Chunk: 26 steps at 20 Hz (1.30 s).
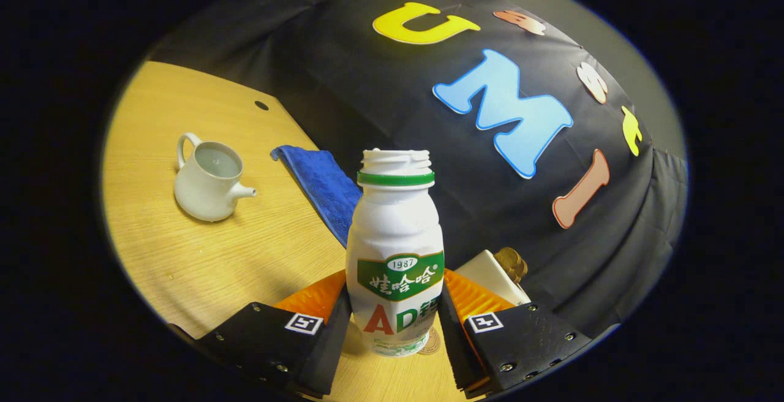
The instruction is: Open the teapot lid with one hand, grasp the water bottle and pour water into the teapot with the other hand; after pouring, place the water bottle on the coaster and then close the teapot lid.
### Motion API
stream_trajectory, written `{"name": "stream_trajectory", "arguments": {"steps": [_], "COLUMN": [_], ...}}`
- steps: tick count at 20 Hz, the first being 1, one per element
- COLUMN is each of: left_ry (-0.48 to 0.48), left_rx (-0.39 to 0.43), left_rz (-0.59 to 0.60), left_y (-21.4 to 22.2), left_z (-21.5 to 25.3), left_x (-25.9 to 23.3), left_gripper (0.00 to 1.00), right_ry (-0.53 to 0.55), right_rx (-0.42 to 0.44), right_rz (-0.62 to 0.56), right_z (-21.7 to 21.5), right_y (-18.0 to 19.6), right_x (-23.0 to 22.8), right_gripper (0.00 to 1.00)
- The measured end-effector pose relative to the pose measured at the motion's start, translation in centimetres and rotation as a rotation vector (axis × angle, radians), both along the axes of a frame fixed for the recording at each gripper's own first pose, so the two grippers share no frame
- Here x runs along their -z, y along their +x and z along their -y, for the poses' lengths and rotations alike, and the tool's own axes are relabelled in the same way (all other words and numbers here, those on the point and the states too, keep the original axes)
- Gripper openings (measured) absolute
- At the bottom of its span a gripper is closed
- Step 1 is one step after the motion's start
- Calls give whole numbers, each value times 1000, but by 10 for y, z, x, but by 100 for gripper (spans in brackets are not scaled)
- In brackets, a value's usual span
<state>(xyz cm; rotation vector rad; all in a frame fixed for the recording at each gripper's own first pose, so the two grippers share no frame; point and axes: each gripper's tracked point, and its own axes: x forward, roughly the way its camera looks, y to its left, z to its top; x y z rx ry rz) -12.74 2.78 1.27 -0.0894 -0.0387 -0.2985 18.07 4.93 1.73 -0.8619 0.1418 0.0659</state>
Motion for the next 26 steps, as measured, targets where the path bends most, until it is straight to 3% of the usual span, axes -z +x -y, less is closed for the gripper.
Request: {"name": "stream_trajectory", "arguments": {"steps": [3,4,14,26], "left_ry": [2,4,30,54], "left_rx": [-5,-5,-9,-1], "left_rz": [8,12,23,16], "left_y": [-6,-7,-13,-13], "left_z": [-2,-2,0,4], "left_x": [-1,-1,1,7], "left_gripper": [16,12,16,16], "right_ry": [-117,-146,-446,-718], "right_rx": [-9,-12,-74,-102], "right_rz": [0,4,53,122], "right_z": [-11,-14,-59,-77], "right_y": [7,6,16,29], "right_x": [6,7,8,-2], "right_gripper": [71,71,71,71]}}
